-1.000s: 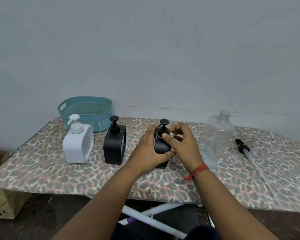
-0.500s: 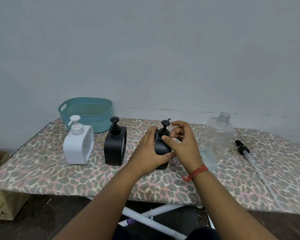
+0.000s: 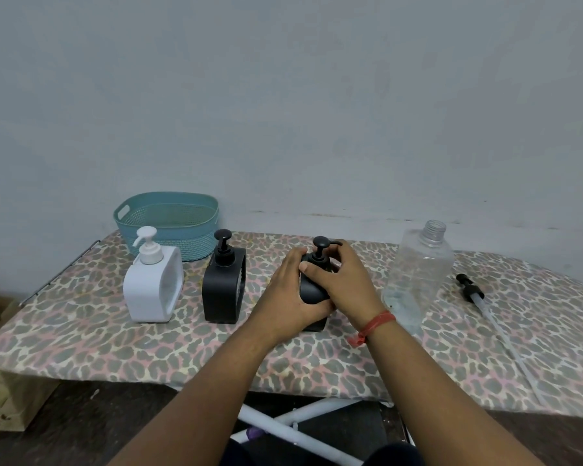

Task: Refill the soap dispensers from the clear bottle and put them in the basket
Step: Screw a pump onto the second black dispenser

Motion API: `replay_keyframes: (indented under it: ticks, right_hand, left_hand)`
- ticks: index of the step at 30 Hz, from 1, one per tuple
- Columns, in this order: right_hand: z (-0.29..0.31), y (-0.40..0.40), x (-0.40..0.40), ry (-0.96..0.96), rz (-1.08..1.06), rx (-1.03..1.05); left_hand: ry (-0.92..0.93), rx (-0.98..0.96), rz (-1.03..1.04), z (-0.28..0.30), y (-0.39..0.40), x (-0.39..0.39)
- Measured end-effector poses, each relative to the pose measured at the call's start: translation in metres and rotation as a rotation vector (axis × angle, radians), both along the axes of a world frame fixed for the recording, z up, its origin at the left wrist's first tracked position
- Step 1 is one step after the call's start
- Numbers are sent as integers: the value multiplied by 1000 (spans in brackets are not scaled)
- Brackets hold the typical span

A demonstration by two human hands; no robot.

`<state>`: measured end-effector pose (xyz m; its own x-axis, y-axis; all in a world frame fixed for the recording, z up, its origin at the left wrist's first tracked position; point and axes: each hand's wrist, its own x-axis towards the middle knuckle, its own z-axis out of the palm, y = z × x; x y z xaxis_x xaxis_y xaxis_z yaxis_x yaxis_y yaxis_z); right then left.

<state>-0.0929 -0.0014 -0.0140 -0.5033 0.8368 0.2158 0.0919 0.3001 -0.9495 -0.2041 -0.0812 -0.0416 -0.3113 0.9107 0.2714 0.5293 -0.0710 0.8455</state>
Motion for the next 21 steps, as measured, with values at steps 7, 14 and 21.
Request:
replay_keyframes:
  ticks: [7, 14, 21]
  right_hand:
    - [1, 5, 6, 31, 40, -20]
    - [5, -3, -9, -45, -75, 48]
    - [8, 3, 12, -30, 113, 29]
  left_hand:
    - [25, 13, 4, -1, 0, 1]
    - [11, 39, -3, -3, 3, -2]
    - [40, 35, 11, -4, 1, 0]
